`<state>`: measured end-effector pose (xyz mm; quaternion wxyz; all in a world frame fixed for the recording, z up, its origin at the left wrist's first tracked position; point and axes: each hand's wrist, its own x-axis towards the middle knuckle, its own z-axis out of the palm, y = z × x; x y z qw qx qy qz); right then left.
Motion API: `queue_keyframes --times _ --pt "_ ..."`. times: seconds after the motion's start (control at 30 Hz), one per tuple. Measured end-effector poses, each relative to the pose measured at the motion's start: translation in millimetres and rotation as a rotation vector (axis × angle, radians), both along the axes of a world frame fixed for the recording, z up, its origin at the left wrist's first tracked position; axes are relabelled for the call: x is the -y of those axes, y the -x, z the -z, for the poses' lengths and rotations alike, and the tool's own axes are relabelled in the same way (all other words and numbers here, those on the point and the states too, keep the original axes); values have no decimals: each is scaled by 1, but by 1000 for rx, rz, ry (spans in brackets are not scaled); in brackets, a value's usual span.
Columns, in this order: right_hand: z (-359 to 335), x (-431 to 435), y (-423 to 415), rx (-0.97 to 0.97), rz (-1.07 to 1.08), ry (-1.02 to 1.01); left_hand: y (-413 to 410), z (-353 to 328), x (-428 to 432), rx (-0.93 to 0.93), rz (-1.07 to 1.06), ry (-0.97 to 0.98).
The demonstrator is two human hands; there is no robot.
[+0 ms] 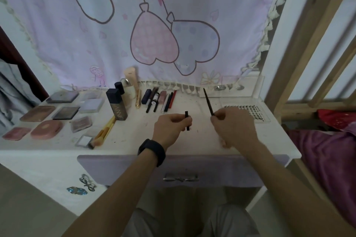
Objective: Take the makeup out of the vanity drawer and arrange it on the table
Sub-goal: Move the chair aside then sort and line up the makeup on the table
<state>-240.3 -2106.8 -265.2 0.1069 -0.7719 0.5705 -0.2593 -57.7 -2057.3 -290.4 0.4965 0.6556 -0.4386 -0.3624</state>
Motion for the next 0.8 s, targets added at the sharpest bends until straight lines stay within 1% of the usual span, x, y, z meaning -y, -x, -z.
queue_keyframes --times 0.17,0.3,0.47,0.57,0.8 --pt "-39 63 -10 -358 46 -129 -13 19 9 -120 -67 -71" --pt "-41 92 -23 -514 44 -235 -19 26 14 -158 -71 -84" --pt "-28 106 -33 -607 66 -311 -25 29 19 -171 -57 -91" --pt "-25 114 -34 -618 68 -349 -28 33 19 -176 -51 -91" --pt "-15 125 -39 -596 52 -288 -31 33 21 -189 -33 -95"
